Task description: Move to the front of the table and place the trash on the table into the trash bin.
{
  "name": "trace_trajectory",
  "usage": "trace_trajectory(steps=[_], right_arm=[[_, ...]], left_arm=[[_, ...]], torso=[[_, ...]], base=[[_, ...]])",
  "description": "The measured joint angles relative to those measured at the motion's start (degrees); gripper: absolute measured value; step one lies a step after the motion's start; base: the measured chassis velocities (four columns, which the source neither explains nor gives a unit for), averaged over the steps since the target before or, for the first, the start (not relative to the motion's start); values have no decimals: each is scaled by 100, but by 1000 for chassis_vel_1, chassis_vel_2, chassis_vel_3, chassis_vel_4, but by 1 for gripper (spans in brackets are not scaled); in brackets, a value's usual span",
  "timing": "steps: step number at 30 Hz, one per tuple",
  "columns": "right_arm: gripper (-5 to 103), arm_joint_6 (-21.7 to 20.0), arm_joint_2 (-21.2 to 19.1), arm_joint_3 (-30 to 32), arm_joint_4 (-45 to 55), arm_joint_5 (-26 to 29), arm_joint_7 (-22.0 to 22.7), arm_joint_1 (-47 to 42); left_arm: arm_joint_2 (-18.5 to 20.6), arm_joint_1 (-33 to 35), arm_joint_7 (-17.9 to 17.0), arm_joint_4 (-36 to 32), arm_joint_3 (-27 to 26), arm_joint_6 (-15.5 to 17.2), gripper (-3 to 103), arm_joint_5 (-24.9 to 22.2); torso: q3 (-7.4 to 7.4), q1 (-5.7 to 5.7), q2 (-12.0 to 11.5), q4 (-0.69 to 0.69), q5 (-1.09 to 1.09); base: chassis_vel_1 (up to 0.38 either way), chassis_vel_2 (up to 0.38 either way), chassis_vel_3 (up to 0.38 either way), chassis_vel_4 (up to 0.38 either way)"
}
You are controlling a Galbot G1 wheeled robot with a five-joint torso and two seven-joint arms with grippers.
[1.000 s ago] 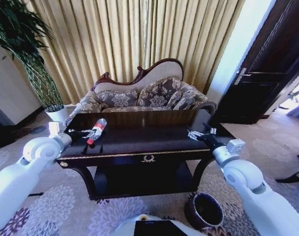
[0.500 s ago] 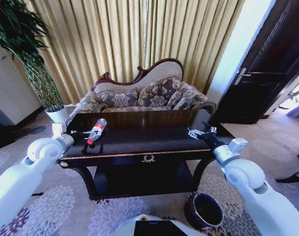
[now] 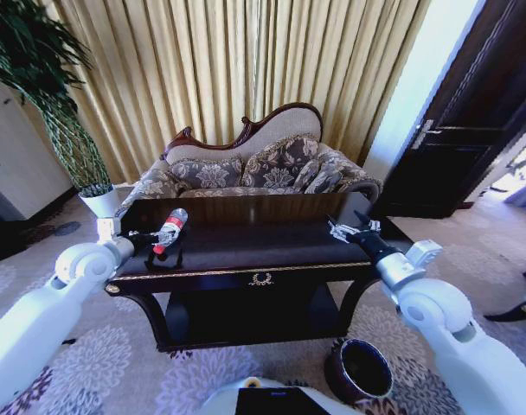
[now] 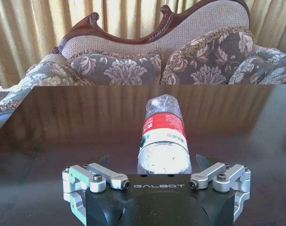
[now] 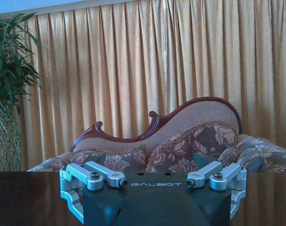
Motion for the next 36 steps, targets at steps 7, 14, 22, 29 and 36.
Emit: trace_trajectory(steps=[7, 14, 22, 29, 36], right_arm=[[100, 22, 15, -23, -12, 5, 1, 0], [100, 44, 12, -39, 52, 85, 2, -18], [100, 118, 15, -89, 105, 106, 5, -17], [100, 144, -1, -76, 79, 106, 7, -10], [100, 152, -10, -52, 28, 107, 7, 7]], left_arm=[[-77, 0, -11, 45, 45, -1, 100, 49], [-75, -26, -24, 105, 107, -1, 100, 120], [-117, -48, -11, 117, 131, -2, 89, 118], [-144, -81, 65, 131, 145, -2, 62, 111], [-151, -120, 120, 148, 146, -7, 43, 104]], torso=[[0, 0, 0, 0, 0], [0, 0, 0, 0, 0], [0, 0, 0, 0, 0], [0, 0, 0, 0, 0], [0, 0, 0, 0, 0]], base=[[0, 0, 0, 0], [0, 0, 0, 0], [0, 0, 0, 0], [0, 0, 0, 0], [0, 0, 0, 0]])
